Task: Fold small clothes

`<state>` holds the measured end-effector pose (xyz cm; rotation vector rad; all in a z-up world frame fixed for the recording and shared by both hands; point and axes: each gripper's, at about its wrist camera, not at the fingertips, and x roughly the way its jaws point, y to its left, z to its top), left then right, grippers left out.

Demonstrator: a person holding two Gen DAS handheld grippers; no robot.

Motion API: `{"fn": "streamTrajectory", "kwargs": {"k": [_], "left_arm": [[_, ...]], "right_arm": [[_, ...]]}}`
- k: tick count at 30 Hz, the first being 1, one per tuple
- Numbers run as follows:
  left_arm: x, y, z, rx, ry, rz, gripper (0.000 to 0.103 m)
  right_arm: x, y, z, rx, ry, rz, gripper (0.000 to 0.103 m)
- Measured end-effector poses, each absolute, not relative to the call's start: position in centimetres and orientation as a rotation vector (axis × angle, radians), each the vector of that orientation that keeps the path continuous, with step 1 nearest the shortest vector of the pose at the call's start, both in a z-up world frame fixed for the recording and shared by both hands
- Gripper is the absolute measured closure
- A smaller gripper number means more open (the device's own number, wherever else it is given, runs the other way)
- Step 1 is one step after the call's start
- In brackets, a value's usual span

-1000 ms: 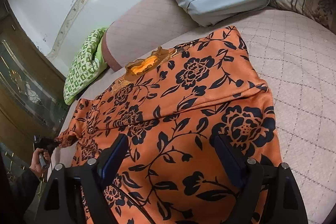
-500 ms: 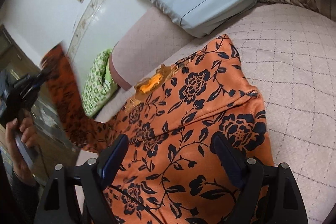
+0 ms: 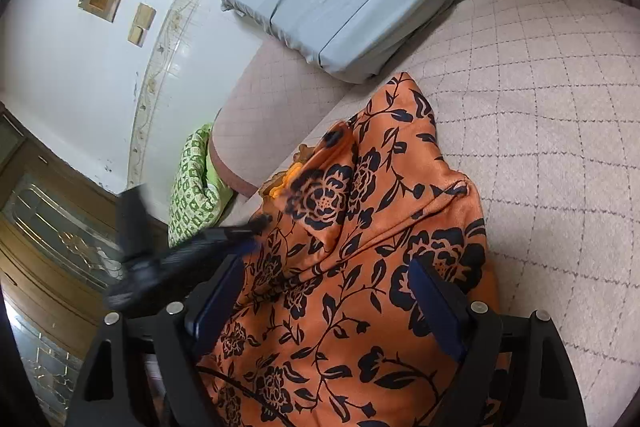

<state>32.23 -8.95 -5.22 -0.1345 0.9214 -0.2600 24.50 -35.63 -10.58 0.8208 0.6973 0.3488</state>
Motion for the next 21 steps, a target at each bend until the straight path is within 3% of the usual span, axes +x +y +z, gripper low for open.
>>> {"fn": "streamTrajectory", "kwargs": {"k": [5, 11, 16, 19, 21], "left_arm": [[29.1, 0.4, -4.8, -0.191, 0.815, -0.123, 0.023], [29.3, 8.8, -11.9, -0.275, 0.972, 0.095, 0.023], [28.7, 10.9, -13.7, -0.263, 0.940, 0.134, 0.021], [28.4, 11.0, -14.1, -0.244, 0.944, 0.139, 0.021], [28.3, 11.0, -14.0, -0.234, 0.940, 0.131, 0.021]], "right_arm": [[24.1, -34.8, -10.3, 0.754, 0.695, 0.326, 0.017], [25.2, -33.6, -8.9, 0.698, 0.715, 0.291, 0.017], [30.3, -32.3, -6.7, 0.730, 0.715, 0.373, 0.017], [34.3, -30.9, -8.6, 0.765, 0.808, 0.508, 0.017], [35.9, -31.6, -12.7, 0.758, 0.939, 0.325, 0.017]]}}
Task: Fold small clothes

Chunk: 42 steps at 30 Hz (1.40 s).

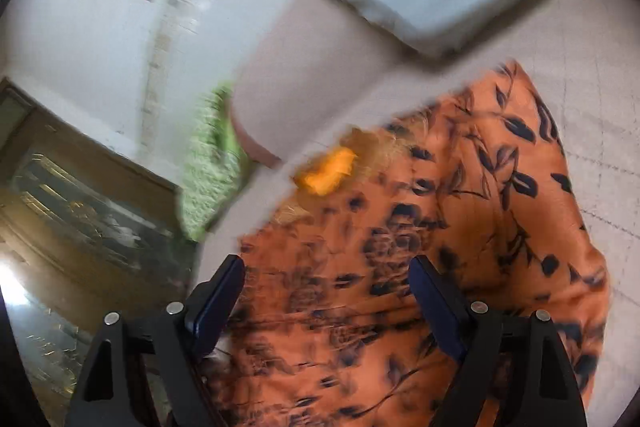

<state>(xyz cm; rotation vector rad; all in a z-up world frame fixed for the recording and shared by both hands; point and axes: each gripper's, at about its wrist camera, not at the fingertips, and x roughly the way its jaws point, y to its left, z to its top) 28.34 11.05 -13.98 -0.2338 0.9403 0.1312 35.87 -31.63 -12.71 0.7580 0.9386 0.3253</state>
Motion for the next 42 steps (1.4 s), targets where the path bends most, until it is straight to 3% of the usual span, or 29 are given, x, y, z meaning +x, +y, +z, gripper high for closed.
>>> {"fn": "streamTrajectory", "kwargs": {"k": [2, 3, 6, 10, 18, 23, 33, 37, 42], "left_arm": [[28.2, 11.8, -13.7, -0.226, 0.944, 0.169, 0.023], [28.1, 12.6, -13.4, -0.223, 0.939, 0.225, 0.030], [27.8, 15.3, -13.1, -0.354, 0.931, 0.258, 0.034], [26.6, 16.1, -12.2, -0.384, 0.942, 0.239, 0.034], [21.0, 17.1, -11.9, -0.485, 1.019, 0.127, 0.034], [19.4, 14.4, -12.4, -0.274, 1.140, 0.158, 0.034], [7.9, 14.2, -11.5, -0.229, 1.173, 0.161, 0.034], [4.8, 13.7, -11.3, -0.236, 1.162, 0.159, 0.034], [2.5, 14.4, -10.9, -0.274, 1.107, 0.158, 0.044]], "right_arm": [[34.7, -33.6, -14.2, 0.940, 0.864, 0.347, 0.021], [34.3, -33.8, -13.4, 0.928, 0.871, 0.337, 0.021], [33.3, -33.5, -10.9, 0.817, 0.864, 0.327, 0.017], [32.2, -34.2, -12.0, 0.724, 0.972, 0.232, 0.016], [21.4, -35.9, -10.1, 0.684, 0.880, 0.274, 0.016], [16.2, -36.2, -10.6, 0.699, 0.886, 0.244, 0.016], [7.5, -39.6, -7.8, 0.705, 0.846, 0.177, 0.016], [-0.2, -41.2, -2.5, 0.629, 0.604, 0.019, 0.016], [-11.3, -38.6, 5.9, 0.298, 0.199, -0.144, 0.014]]}}
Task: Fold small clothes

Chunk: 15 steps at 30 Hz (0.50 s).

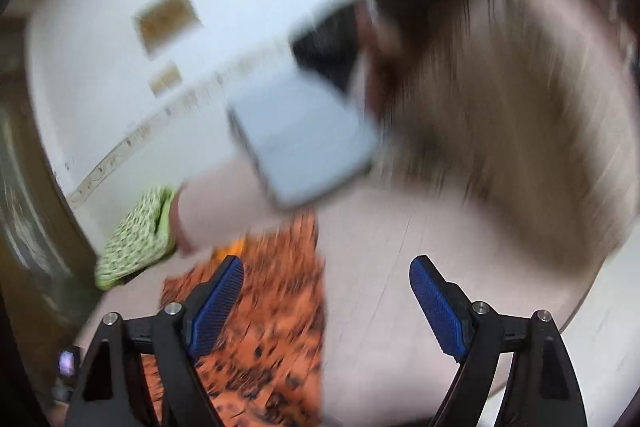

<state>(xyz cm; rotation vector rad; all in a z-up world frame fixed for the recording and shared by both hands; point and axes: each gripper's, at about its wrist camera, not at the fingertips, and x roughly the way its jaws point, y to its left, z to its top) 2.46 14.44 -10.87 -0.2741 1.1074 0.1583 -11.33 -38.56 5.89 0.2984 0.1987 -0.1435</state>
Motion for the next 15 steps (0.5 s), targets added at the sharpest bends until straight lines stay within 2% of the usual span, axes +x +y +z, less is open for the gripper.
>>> {"fn": "streamTrajectory", "kwargs": {"k": [1, 4, 6, 9, 12, 15], "left_arm": [[2.0, 14.6, -10.6, -0.314, 1.083, 0.138, 0.044], [1.3, 14.5, -9.9, -0.357, 1.017, 0.143, 0.043], [1.3, 14.3, -9.9, -0.348, 1.009, 0.148, 0.036], [1.2, 14.1, -10.5, -0.333, 1.026, 0.145, 0.036], [1.3, 14.0, -11.4, -0.314, 1.044, 0.146, 0.036], [1.3, 13.5, -11.6, -0.254, 1.039, 0.135, 0.036]], "right_arm": [[-12.3, -37.7, 6.6, 0.246, 0.171, -0.139, 0.009], [-12.3, -35.9, 6.5, 0.196, 0.218, -0.088, 0.007], [-9.3, -35.4, 3.8, 0.266, 0.414, -0.007, 0.004], [-4.6, -34.6, -2.4, 0.384, 0.704, 0.087, 0.004], [-1.7, -34.5, -7.2, 0.488, 0.851, 0.098, 0.004], [0.4, -35.4, -9.3, 0.570, 0.906, 0.061, 0.004]]}}
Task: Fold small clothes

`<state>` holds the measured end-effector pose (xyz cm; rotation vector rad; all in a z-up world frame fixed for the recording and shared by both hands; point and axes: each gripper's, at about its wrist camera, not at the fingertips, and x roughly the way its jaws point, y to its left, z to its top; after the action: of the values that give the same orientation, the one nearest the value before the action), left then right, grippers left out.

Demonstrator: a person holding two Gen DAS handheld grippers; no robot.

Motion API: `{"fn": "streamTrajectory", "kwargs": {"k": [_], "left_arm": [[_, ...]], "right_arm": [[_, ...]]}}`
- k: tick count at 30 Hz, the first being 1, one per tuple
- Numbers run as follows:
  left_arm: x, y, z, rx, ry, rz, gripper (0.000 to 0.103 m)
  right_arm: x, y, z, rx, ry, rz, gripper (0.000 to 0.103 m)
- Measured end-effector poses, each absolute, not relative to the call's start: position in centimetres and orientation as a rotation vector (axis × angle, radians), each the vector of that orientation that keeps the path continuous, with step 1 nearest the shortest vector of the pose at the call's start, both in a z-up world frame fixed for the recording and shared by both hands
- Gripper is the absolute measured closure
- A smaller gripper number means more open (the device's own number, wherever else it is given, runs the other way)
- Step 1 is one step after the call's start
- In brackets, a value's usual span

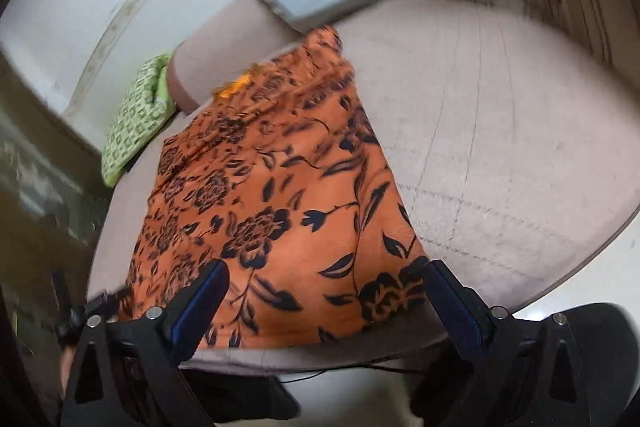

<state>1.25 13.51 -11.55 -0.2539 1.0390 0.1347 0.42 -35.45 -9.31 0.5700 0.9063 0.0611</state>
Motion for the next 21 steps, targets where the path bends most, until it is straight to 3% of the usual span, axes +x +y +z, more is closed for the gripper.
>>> {"fn": "streamTrajectory", "kwargs": {"k": [2, 5, 7, 8, 9, 12, 13, 14, 15, 16, 17, 18, 20, 21], "left_arm": [[0.8, 13.3, -11.5, -0.227, 1.041, 0.127, 0.036], [0.7, 13.7, -11.3, -0.273, 1.030, 0.107, 0.045], [0.5, 14.0, -11.3, -0.287, 1.032, 0.112, 0.059], [0.5, 14.0, -11.4, -0.275, 1.036, 0.125, 0.072], [0.6, 14.0, -11.5, -0.269, 1.036, 0.132, 0.085], [0.7, 14.3, -11.5, -0.299, 1.043, 0.122, 0.090], [0.7, 14.2, -11.5, -0.296, 1.046, 0.121, 0.089], [0.7, 14.1, -11.5, -0.288, 1.053, 0.115, 0.086], [0.8, 14.0, -11.5, -0.284, 1.056, 0.107, 0.071], [0.8, 13.8, -11.4, -0.287, 1.059, 0.081, 0.057], [0.7, 13.5, -11.4, -0.297, 1.058, 0.040, 0.028], [0.7, 13.1, -11.5, -0.286, 1.061, 0.027, 0.017], [0.7, 11.9, -11.7, -0.193, 1.065, 0.068, 0.017], [0.8, 11.5, -11.9, -0.163, 1.065, 0.076, 0.025]], "right_arm": [[1.7, -36.4, -10.1, 0.595, 0.930, 0.031, 0.006], [2.3, -36.8, -11.2, 0.621, 0.964, 0.045, 0.015], [2.5, -36.6, -11.2, 0.628, 0.963, 0.096, 0.040], [2.5, -36.2, -11.0, 0.615, 0.953, 0.112, 0.058], [2.4, -36.0, -10.7, 0.600, 0.945, 0.117, 0.063], [2.7, -36.1, -11.4, 0.607, 0.975, 0.101, 0.064], [3.1, -36.2, -11.7, 0.615, 0.995, 0.093, 0.056], [3.3, -36.4, -11.8, 0.623, 1.001, 0.085, 0.047], [3.2, -36.6, -11.7, 0.637, 0.992, 0.090, 0.033], [3.1, -36.7, -11.5, 0.632, 0.988, 0.088, 0.025], [3.0, -36.7, -11.3, 0.613, 0.983, 0.072, 0.024], [2.9, -36.7, -11.1, 0.593, 0.980, 0.050, 0.024], [2.8, -37.0, -11.1, 0.594, 0.978, 0.026, 0.024], [2.8, -37.3, -11.2, 0.605, 0.977, 0.020, 0.024]]}}
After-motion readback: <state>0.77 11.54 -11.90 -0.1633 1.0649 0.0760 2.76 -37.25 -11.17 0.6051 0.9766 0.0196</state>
